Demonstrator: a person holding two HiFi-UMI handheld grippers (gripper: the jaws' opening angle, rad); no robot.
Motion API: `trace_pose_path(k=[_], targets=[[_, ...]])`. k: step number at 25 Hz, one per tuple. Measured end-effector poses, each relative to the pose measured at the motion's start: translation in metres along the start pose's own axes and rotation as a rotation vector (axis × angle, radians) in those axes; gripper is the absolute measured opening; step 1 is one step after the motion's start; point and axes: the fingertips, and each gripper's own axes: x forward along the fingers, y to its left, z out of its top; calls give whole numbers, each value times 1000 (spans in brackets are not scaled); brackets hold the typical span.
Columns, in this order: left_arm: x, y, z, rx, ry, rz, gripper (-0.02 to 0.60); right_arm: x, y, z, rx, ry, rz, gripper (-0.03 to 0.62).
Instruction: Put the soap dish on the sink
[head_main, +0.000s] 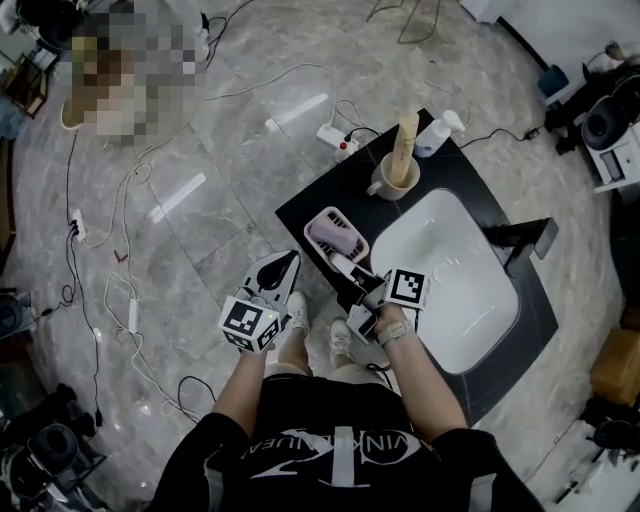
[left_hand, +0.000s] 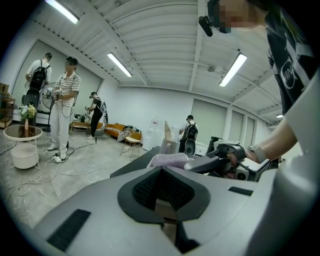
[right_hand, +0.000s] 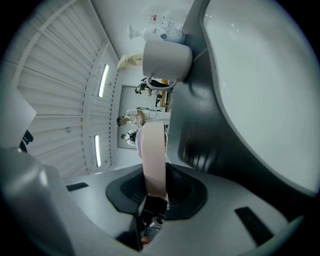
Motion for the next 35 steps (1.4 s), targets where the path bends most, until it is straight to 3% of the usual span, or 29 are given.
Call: trace_pose_path(k=[21,31,35], targets=[[40,16,-7,-8,84,-71,17,45,3,30,115,-46,-4,78],[49,-22,-14,71,181,-227,17,57,7,36,156,-46,14,78],[51,-34,-17,55,207,-271,17,61,11,36,169,-31,17,144]])
